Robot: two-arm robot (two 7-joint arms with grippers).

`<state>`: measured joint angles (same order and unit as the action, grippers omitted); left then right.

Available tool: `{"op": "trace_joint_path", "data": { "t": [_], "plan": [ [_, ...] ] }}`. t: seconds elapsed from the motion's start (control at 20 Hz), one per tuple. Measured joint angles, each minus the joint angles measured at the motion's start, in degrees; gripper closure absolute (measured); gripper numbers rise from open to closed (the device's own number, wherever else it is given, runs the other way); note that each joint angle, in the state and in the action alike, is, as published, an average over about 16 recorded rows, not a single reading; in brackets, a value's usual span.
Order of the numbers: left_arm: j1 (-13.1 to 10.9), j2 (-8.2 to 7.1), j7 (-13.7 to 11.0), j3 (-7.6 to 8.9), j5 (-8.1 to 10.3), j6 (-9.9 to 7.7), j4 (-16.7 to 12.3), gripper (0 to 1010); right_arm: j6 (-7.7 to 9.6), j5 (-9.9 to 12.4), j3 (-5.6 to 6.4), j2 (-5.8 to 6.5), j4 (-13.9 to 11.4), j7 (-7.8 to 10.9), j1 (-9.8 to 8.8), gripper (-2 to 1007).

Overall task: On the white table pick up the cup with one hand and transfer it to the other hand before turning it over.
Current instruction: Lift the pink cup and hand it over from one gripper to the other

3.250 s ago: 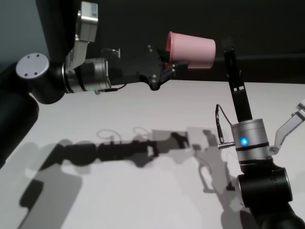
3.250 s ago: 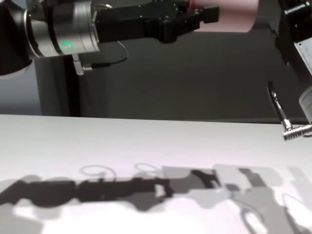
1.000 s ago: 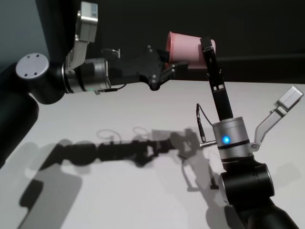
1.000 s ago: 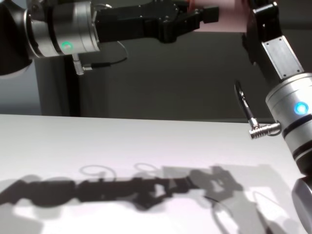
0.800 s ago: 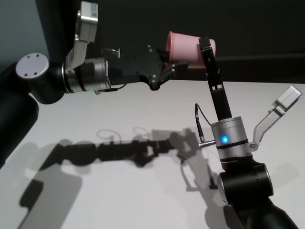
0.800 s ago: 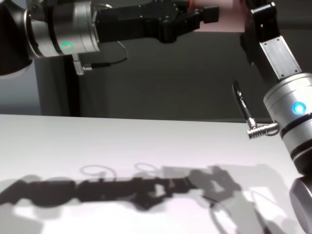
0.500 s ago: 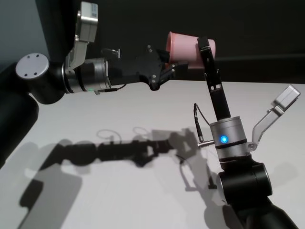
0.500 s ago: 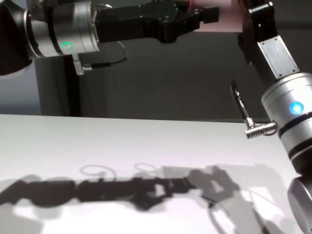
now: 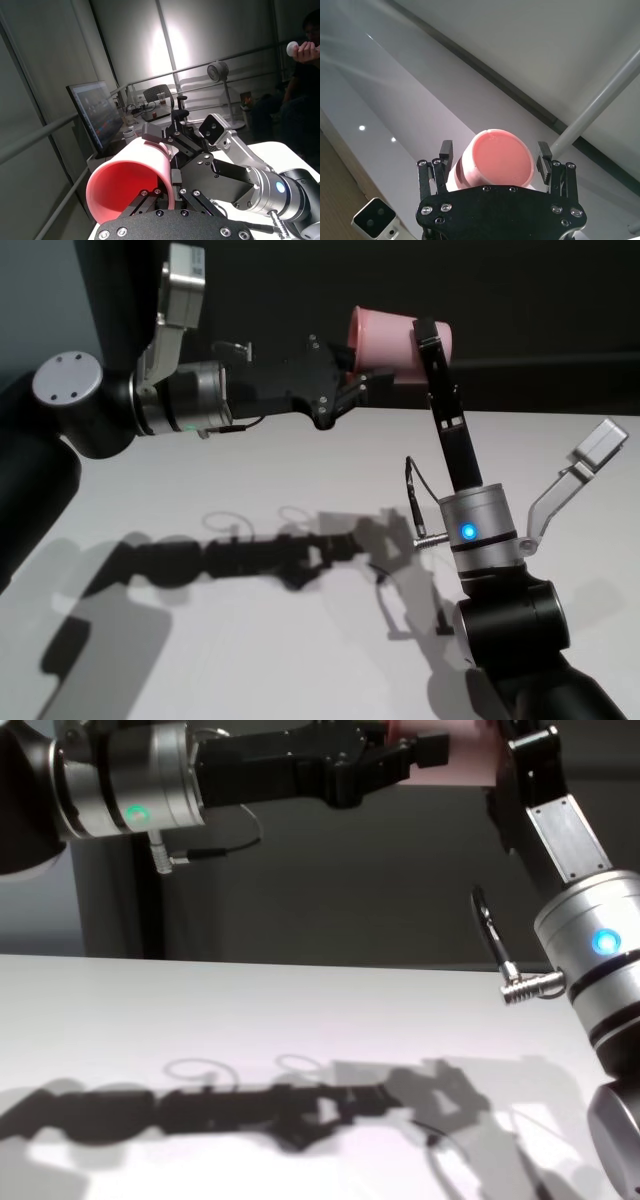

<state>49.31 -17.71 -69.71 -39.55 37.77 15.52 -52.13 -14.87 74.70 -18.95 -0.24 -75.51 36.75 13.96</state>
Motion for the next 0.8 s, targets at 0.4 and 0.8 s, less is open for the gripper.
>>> {"op": "trace_joint_path", "data": {
  "t": [0.4,0.8],
  "plan": [
    [0.00,0.00,0.00,0.00,0.00,0.00,0.00,962,-0.04,0.47,-0.27,0.04,0.29,0.06,0.20,4],
    [0.00,0.00,0.00,0.00,0.00,0.00,0.00,962,0.19,1.14,-0.57,-0.09,0.57,0.41,0.30,5]
  ]
}}
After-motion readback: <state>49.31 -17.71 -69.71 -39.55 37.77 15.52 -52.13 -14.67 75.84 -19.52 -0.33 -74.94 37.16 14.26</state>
